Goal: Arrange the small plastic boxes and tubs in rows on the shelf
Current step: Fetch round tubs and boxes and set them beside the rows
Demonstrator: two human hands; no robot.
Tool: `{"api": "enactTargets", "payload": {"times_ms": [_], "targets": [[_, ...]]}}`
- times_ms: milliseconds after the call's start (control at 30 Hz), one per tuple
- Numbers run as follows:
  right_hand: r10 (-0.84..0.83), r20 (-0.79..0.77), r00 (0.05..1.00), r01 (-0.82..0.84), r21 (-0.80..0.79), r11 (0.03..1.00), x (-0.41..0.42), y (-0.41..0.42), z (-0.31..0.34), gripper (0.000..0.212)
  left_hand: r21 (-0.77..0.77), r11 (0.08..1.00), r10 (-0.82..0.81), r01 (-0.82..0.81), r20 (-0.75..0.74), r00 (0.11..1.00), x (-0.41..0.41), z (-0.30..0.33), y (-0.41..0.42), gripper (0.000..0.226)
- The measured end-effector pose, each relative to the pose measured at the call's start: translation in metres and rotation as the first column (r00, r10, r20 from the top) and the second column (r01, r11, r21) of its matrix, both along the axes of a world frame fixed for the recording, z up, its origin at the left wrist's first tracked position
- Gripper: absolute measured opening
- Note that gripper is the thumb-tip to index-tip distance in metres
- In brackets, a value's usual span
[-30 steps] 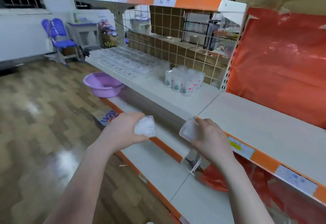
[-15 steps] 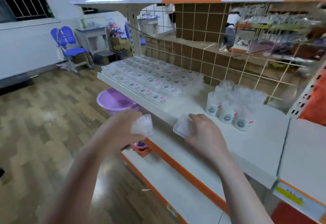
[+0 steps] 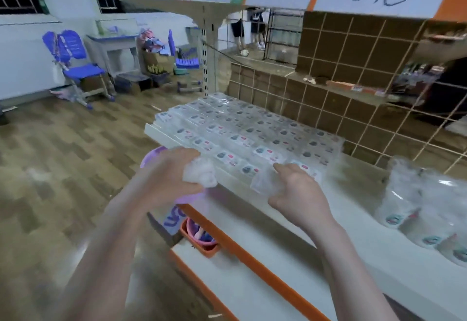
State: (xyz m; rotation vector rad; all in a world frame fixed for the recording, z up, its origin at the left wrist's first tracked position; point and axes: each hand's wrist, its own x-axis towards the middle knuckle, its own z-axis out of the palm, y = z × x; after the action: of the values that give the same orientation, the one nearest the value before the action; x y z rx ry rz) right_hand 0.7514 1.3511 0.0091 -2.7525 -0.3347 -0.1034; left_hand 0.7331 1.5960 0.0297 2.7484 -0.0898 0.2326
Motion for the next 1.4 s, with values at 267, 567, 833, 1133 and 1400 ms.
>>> {"api": "enactTargets", "payload": {"times_ms": [267, 567, 833, 1133, 1400], "targets": [[-0.222, -0.062, 0.973, 0.221, -0.028, 0.975, 0.071, 0.13, -0.008, 0.057, 0.117, 0.957, -0.265, 0.267, -0.028, 0.964, 0.121, -0.001, 0.128, 0.067], [-0.347, -0.093, 0.933, 0.339, -0.099, 0.936, 0.113, 0.209, -0.004, 0.056, 0.093, 0.922, -0.371, 0.376, -0.067, 0.926, 0.193, 0.005, 0.2, 0.069], [-0.287, -0.071, 0.955, 0.273, -0.16, 0.949, 0.138, 0.224, -0.009, 0.058, 0.044, 0.927, -0.366, 0.373, -0.115, 0.923, 0.21, 0.001, 0.212, 0.073], [-0.21, -0.093, 0.973, 0.193, -0.172, 0.966, 0.162, 0.249, -0.01, 0.052, 0.009, 0.937, -0.348, 0.35, -0.091, 0.933, 0.221, 0.0, 0.229, 0.069], [-0.258, -0.15, 0.954, 0.219, -0.237, 0.947, 0.175, 0.274, -0.018, 0.044, -0.046, 0.918, -0.397, 0.394, -0.088, 0.914, 0.255, -0.003, 0.258, 0.071]]}}
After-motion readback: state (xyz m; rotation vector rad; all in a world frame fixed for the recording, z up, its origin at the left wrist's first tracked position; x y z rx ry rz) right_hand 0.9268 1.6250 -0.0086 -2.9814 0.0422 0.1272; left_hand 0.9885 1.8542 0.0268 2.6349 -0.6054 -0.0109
